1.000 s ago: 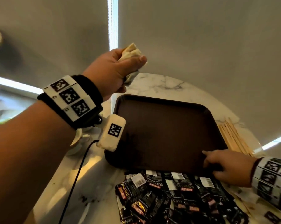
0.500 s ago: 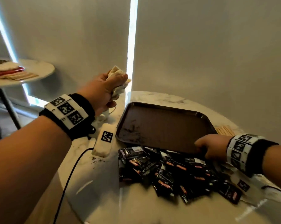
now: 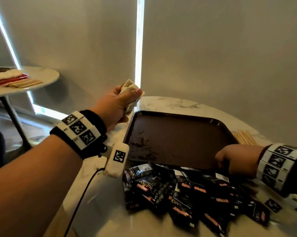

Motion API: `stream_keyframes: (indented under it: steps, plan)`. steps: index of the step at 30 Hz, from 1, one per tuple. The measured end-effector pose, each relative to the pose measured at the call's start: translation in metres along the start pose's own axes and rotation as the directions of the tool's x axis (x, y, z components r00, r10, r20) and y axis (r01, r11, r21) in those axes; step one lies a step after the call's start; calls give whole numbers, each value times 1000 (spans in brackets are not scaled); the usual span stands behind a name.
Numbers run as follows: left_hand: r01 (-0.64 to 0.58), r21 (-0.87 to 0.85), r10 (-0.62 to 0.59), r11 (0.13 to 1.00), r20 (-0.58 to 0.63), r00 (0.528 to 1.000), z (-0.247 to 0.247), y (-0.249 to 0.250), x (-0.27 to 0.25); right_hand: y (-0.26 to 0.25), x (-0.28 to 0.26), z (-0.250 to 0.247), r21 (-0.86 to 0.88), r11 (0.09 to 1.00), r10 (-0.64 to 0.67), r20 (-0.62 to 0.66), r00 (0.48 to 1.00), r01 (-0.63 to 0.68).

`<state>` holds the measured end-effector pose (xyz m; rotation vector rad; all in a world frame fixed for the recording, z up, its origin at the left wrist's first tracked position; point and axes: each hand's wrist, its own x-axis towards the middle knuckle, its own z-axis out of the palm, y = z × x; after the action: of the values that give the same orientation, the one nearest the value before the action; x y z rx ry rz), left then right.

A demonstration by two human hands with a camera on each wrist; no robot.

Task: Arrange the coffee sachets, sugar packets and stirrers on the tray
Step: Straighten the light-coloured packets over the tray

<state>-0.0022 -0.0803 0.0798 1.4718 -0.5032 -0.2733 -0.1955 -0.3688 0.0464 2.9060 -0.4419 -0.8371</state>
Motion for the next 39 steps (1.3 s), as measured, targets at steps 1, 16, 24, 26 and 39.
stream_keyframes:
  steps: [1, 16, 24, 26, 39]
  plan:
    - [10, 4, -10, 1000, 13, 1000, 1, -7, 8, 3, 4, 1, -5, 1000, -7, 10, 1000, 7]
    - [34, -251, -11, 967, 91, 996, 23, -3, 54, 27, 3, 16, 172, 977, -138, 49, 989, 128]
    - [208, -580, -91, 788, 225, 970, 23, -44, 51, 4, -18, -106, 355, 909, -59, -409, 911, 219]
    - [244, -622, -93, 744, 265, 960, 23, -48, 50, -19, -9, -132, 429, 839, -100, -484, 869, 335]
    - [320, -590, -127, 741, 345, 930, 7, -67, 62, -112, 91, -158, 572, 633, -94, -612, 785, 522]
